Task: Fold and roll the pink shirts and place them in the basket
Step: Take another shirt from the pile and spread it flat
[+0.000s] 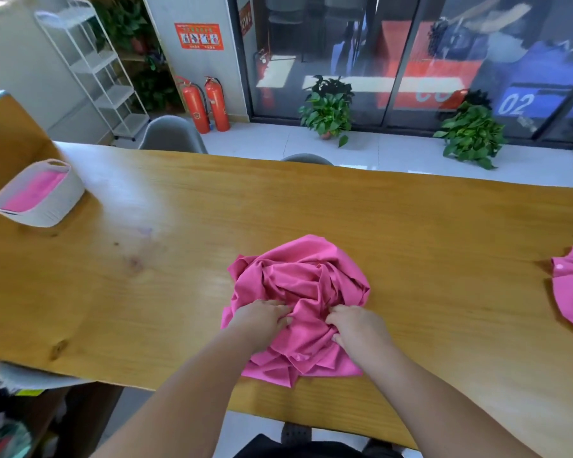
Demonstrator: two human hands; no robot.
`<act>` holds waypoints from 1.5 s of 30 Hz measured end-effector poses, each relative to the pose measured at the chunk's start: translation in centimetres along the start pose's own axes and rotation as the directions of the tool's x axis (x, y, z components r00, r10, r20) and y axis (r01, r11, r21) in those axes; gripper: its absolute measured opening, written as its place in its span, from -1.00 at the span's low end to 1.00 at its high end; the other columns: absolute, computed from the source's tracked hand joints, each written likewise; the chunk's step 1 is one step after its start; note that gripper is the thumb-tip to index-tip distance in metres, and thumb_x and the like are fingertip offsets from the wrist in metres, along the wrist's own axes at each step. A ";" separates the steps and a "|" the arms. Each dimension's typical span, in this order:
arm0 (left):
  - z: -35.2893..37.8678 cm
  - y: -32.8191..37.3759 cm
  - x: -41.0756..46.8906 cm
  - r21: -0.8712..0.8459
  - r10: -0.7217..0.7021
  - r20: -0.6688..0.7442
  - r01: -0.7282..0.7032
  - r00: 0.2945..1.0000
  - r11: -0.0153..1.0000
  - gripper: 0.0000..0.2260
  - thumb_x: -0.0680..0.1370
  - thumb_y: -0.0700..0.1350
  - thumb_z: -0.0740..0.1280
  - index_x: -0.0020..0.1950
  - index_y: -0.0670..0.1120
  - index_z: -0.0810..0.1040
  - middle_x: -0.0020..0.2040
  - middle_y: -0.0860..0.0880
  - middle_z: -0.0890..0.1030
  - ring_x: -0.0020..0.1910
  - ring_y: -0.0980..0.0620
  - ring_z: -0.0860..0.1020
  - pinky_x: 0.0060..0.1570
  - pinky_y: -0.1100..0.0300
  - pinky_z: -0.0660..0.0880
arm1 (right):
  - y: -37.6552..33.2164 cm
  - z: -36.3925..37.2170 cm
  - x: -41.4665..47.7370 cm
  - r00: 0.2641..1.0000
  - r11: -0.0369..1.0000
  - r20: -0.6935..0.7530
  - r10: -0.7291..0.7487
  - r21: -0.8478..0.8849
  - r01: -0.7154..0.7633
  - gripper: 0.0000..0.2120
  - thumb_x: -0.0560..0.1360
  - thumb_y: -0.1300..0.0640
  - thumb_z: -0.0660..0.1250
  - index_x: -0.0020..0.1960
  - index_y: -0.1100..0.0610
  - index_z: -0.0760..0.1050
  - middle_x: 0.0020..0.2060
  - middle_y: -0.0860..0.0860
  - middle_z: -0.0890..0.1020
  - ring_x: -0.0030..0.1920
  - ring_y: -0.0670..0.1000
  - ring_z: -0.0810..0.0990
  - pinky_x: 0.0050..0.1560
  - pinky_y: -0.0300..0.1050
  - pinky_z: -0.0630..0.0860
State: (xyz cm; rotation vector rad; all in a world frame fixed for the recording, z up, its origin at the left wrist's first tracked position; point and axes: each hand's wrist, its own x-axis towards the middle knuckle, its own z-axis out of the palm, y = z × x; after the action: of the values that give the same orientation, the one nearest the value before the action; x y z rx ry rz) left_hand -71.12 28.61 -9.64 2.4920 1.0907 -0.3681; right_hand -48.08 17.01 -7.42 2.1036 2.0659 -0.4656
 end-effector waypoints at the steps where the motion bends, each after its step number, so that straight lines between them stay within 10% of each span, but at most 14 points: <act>1: -0.6 0.0 -0.2 0.017 -0.001 0.007 0.001 1.000 1.000 -0.56 0.73 0.27 0.02 0.47 0.22 0.54 0.44 0.12 0.58 0.39 -0.03 0.54 0.30 -0.03 0.52 | -0.2 0.2 -0.2 1.000 0.999 -0.008 -0.006 -0.034 0.006 -0.76 0.60 -0.02 0.37 0.26 -0.10 0.62 0.16 -0.12 0.61 0.19 0.05 0.61 0.05 0.02 0.62; 8: -5.7 1.0 1.5 0.201 0.109 -0.235 -0.062 0.966 0.978 -0.51 0.75 0.21 -0.05 0.23 0.12 0.66 0.07 0.06 0.72 0.04 -0.06 0.64 0.07 0.06 0.47 | 2.6 -2.5 -1.5 0.958 0.948 -0.157 0.239 0.251 -0.195 -0.85 0.62 -0.02 0.35 0.15 -0.12 0.62 0.11 -0.17 0.66 0.14 0.01 0.63 -0.03 -0.02 0.51; 18: -14.6 6.2 7.6 -0.070 0.033 -0.361 -0.062 0.932 0.996 -0.64 0.71 0.25 0.16 -0.01 0.06 0.60 -0.13 0.02 0.65 -0.12 -0.12 0.61 -0.15 0.01 0.57 | 11.3 -11.5 -1.7 0.887 0.648 -0.170 0.429 0.742 -0.172 -0.88 0.64 0.18 0.39 -0.02 -0.02 0.60 -0.25 -0.10 0.76 -0.16 -0.13 0.73 0.02 0.03 0.63; 28: -23.8 13.8 14.3 -0.069 0.126 -0.615 -0.212 0.779 0.975 -0.61 0.70 0.18 0.24 0.48 0.07 0.50 0.31 -0.06 0.51 0.31 -0.14 0.48 0.22 -0.15 0.54 | 20.3 -21.4 -0.5 0.662 0.385 -0.210 0.720 0.914 -0.128 -0.72 0.54 -0.07 0.29 -0.15 0.11 0.61 -0.15 0.12 0.71 -0.08 0.23 0.70 0.09 0.32 0.66; 34: -17.6 14.7 16.7 -0.017 0.101 -0.314 -0.112 0.944 0.994 -0.45 0.66 0.17 0.29 0.63 0.09 0.29 0.57 -0.08 0.34 0.51 -0.22 0.36 0.46 -0.21 0.40 | 25.0 -14.7 1.2 0.740 0.639 -0.132 0.660 0.616 -0.461 -0.51 0.66 -0.03 0.32 0.56 0.02 0.38 0.38 0.09 0.60 0.30 0.19 0.61 0.24 0.04 0.56; 39: -9.7 12.3 16.6 0.021 0.040 0.018 -0.040 0.999 0.999 -0.37 0.67 0.21 0.26 0.69 0.05 0.19 0.67 -0.10 0.20 0.60 -0.24 0.24 0.53 -0.20 0.30 | 24.5 -4.9 1.0 0.861 0.761 0.102 0.498 0.424 -0.490 -0.42 0.68 -0.02 0.30 0.66 0.01 0.26 0.58 0.08 0.39 0.54 0.10 0.40 0.50 -0.06 0.36; 45: -9.1 11.3 18.5 0.060 0.030 -0.119 -0.023 0.992 0.998 -0.45 0.68 0.22 0.21 0.64 0.08 0.28 0.56 -0.04 0.38 0.53 -0.18 0.34 0.48 -0.13 0.34 | 23.3 -3.0 3.2 0.881 0.806 0.116 0.458 0.363 -0.467 -0.41 0.69 -0.08 0.26 0.67 -0.20 0.17 0.68 0.03 0.15 0.60 0.19 0.26 0.55 0.04 0.31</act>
State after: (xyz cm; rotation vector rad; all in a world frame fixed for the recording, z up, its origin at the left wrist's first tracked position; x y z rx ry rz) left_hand -49.71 37.56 -5.91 2.6069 1.1059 -0.2487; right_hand -24.55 20.21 -8.07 2.6950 1.4394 -0.8585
